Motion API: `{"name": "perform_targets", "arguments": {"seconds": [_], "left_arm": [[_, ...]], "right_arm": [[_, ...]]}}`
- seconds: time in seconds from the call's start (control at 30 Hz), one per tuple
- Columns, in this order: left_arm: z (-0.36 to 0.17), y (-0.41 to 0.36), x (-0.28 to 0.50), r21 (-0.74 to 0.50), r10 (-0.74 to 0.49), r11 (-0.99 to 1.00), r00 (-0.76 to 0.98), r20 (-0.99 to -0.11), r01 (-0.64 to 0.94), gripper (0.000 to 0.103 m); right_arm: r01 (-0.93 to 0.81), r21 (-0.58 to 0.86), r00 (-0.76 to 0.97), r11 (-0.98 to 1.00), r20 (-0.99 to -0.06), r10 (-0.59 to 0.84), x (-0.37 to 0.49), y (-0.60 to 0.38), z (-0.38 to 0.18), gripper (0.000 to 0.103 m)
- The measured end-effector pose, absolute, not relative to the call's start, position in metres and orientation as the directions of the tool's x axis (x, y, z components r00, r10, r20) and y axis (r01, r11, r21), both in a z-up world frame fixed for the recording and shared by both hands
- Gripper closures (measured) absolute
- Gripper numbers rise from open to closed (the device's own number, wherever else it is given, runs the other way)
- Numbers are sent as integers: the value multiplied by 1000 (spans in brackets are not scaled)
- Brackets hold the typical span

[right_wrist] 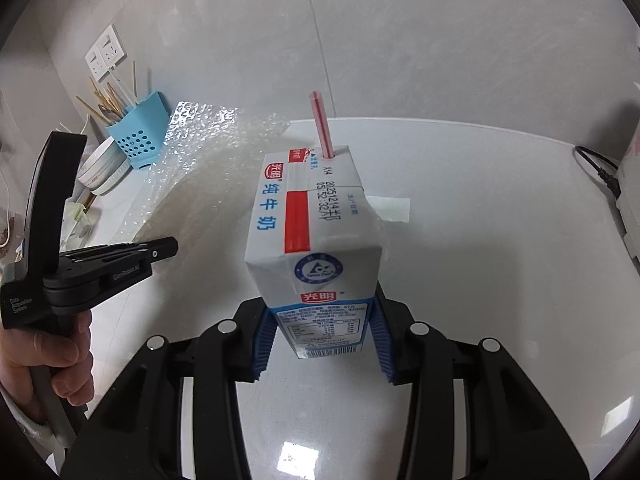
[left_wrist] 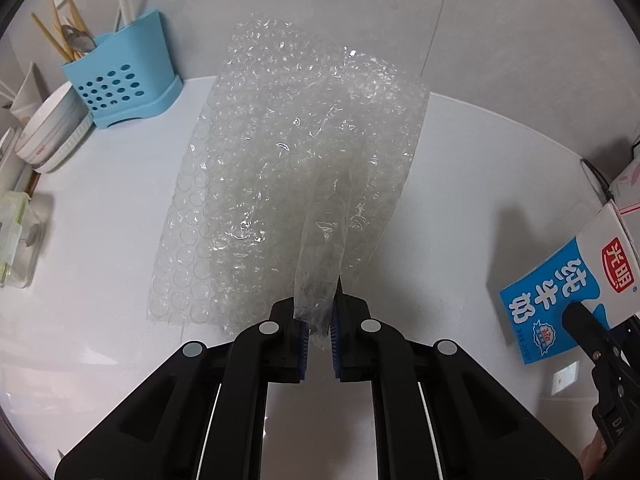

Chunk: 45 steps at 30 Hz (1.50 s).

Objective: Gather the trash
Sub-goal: 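Carry the bubble wrap and milk carton with both tools down over the wastebasket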

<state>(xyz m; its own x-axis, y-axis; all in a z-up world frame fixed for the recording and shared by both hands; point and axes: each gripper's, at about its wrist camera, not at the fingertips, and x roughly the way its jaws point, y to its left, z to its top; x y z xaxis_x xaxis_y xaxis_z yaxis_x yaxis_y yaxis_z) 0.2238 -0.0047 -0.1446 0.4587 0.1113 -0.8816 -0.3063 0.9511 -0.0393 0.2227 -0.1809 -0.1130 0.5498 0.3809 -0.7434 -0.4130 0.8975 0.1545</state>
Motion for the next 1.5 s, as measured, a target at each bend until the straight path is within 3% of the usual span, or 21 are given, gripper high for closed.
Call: {"name": "perform_targets", "arguments": {"seconds": [0.5,1.5], "left_arm": [[-112,-10,141,-83,88,949,506,-858,-305,95],[-96,-20,-10,-150,-19,970,553,-833,-192,95]], "right_arm": [[-418,152,590,895,-704,395,167,-182,-91,63],[-377,195,635,905,-657,406,11,-187,-74,63]]}}
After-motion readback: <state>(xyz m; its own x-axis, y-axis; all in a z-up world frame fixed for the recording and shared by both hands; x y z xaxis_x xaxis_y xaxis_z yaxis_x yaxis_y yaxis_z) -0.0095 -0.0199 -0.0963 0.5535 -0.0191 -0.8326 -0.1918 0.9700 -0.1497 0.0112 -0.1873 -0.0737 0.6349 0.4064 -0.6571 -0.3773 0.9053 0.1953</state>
